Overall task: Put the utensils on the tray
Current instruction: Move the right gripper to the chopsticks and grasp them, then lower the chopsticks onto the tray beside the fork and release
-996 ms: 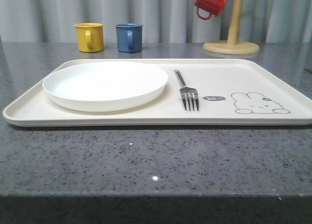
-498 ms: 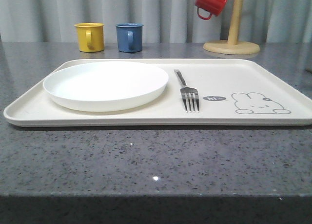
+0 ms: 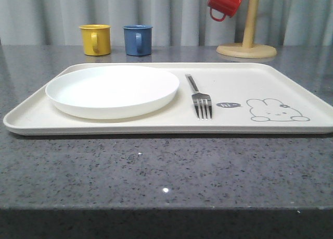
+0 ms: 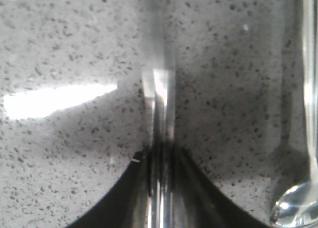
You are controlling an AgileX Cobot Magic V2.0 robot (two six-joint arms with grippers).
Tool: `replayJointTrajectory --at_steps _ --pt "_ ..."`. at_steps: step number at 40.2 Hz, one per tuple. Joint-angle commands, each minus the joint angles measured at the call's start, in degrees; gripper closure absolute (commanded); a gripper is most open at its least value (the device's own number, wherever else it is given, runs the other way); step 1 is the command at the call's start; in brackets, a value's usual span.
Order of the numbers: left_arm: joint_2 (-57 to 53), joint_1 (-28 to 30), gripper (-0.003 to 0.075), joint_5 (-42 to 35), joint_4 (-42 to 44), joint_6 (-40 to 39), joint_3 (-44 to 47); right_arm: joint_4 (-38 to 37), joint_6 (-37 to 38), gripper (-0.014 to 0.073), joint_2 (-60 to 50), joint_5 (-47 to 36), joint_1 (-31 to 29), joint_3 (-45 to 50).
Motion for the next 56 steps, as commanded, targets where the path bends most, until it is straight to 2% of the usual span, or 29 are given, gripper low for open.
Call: replayJointTrajectory --at_steps 1,9,15,23,30,35,46,56 --pt "0.75 -0.52 0.0738 -4.3 -0.36 -0.4 -1.56 1.03 -0.49 0.0501 -3.12 -0.02 -0.18 -1.41" --pt "0.75 -0.52 0.0738 -4.3 -0.36 -0.4 -1.56 1.41 0.28 0.0505 -7.43 4.08 -0.03 -4.58" --pt "0.75 -0.52 0.0738 -4.3 -0.36 -0.4 -1.56 1.52 2.46 0.0505 -10.88 8.98 3.43 -8.25" --pt "0.75 -0.52 0.0738 -4.3 -0.36 -0.4 -1.56 1.52 8.2 0.0505 -12.02 10.16 14.88 -10.43" --pt "0.75 -0.52 0.0738 -4.3 -0.36 -0.4 -1.56 1.52 14.33 0.0505 -9.4 7.89 25.84 -10.43" --pt "0.75 -0.52 0.0738 -4.3 -0.36 -0.4 -1.56 1.45 18.61 0.0505 -6.23 5.06 30.33 -10.43" --pt "0.75 -0.52 0.0738 -4.3 -0.36 -0.4 -1.56 1.39 24.25 0.0505 -0.67 2.97 30.72 -10.43" --pt "0.75 -0.52 0.0738 -4.3 -0.36 -0.4 -1.56 2.83 24.31 0.0505 1.99 1.77 30.72 -10.43"
